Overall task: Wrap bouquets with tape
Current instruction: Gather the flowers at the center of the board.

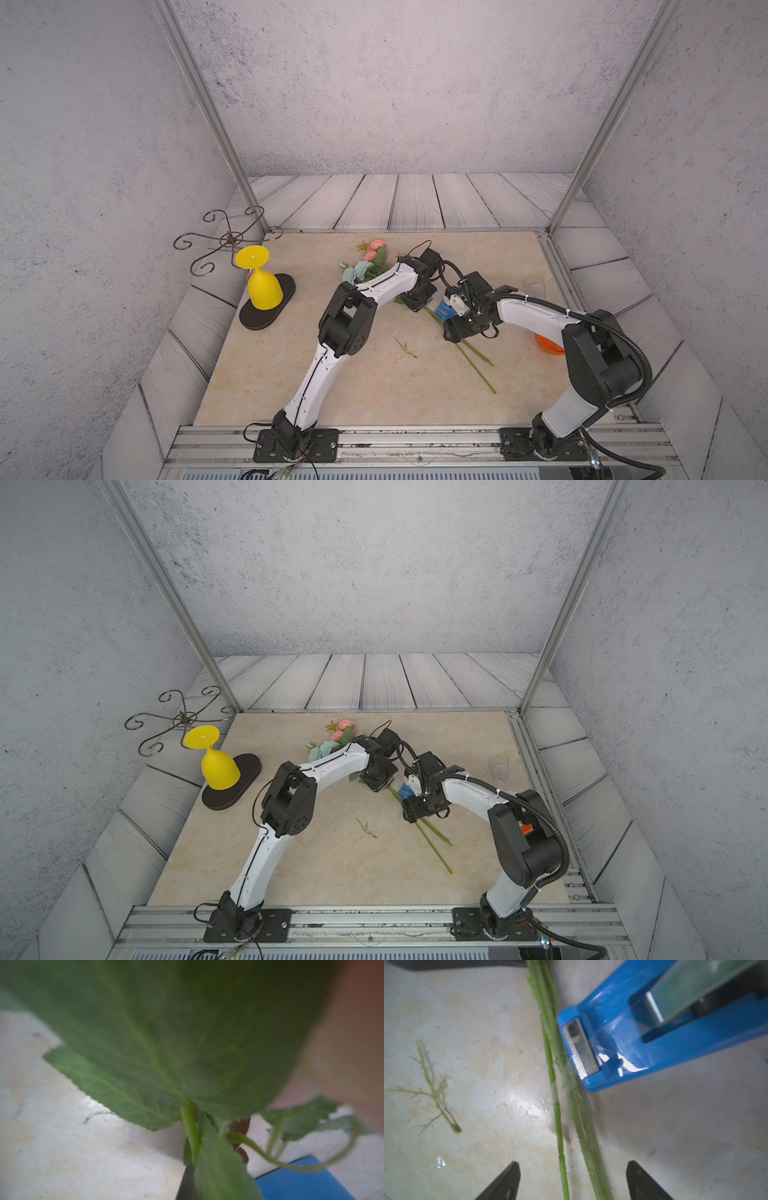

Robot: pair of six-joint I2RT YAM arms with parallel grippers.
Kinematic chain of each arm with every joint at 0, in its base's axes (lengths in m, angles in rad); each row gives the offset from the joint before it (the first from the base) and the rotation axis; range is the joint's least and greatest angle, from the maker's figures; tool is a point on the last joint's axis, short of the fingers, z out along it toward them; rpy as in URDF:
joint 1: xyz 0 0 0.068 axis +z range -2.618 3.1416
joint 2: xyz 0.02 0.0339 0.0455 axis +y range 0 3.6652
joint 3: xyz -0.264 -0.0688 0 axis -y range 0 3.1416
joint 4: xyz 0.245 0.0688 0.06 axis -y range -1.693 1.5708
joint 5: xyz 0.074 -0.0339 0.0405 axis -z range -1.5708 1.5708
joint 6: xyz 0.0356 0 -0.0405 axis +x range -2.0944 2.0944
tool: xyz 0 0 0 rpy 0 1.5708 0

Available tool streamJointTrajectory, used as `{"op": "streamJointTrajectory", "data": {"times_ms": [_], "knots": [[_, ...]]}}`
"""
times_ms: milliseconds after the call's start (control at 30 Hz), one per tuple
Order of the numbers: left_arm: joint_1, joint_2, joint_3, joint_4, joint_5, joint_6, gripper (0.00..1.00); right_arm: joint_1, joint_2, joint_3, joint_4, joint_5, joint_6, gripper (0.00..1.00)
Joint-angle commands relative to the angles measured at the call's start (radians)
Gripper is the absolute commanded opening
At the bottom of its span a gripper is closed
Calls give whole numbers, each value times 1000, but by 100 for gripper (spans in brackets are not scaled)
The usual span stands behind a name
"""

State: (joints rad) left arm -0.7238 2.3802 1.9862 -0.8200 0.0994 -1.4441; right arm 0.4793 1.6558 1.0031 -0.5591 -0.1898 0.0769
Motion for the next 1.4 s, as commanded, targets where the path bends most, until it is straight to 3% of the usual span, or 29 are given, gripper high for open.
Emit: {"op": "streamJointTrajectory", "data": {"times_ms": [0,333,633,1000,1233,1367], "knots": [[10,-34,-19,11,8,11,0,-2,47,14,2,80,-18,77],[14,-36,-18,13,22,13,0,-1,99,50,-30,31,-36,63],[17,-51,-16,18,44,7,0,29,127,70,-34,-5,-37,62],[23,-70,-22,21,82,3,0,32,214,133,-96,80,-13,39],[23,-78,-30,26,90,2,0,33,204,123,-90,79,-22,12],[23,-78,-40,28,105,-4,0,33,174,108,-74,73,-33,7]]}}
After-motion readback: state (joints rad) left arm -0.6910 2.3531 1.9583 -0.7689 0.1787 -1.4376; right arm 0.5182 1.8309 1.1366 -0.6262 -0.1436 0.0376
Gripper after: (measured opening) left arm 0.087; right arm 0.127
